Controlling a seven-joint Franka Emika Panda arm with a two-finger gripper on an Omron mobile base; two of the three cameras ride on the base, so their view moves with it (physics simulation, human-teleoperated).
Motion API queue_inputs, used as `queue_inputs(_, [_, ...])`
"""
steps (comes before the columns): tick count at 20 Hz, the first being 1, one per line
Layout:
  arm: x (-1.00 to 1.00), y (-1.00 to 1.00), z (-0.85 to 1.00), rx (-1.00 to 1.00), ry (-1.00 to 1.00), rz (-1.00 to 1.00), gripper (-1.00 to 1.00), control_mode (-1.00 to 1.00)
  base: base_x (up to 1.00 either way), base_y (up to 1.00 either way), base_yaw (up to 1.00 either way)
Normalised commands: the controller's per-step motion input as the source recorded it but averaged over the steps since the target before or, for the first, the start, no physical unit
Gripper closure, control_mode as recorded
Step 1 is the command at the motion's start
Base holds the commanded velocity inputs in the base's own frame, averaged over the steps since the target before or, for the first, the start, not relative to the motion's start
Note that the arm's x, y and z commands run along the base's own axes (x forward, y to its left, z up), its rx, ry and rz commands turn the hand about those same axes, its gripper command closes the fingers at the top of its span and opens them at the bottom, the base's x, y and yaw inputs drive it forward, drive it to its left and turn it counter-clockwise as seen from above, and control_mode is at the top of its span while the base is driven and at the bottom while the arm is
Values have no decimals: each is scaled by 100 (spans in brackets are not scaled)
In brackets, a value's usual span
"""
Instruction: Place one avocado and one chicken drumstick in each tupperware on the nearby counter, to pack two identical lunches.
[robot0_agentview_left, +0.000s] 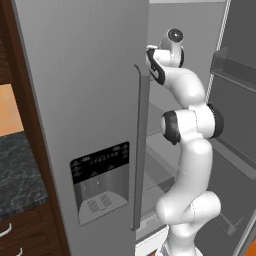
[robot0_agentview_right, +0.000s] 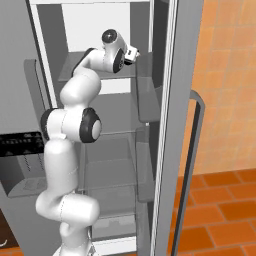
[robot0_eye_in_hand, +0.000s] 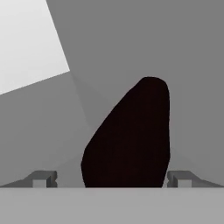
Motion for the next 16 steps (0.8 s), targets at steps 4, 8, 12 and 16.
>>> queue_inputs(4, [27, -29, -31, 0, 0, 0, 100, -100, 0, 0, 0])
queue_inputs(8, [24, -30, -31, 0, 0, 0, 100, -100, 0, 0, 0])
queue_inputs(12, [-45, -4, -12, 0, -4, 0, 100, -100, 0, 0, 0])
queue_inputs(16, [-100, 24, 0, -1, -13, 11, 100, -100, 0, 0, 0])
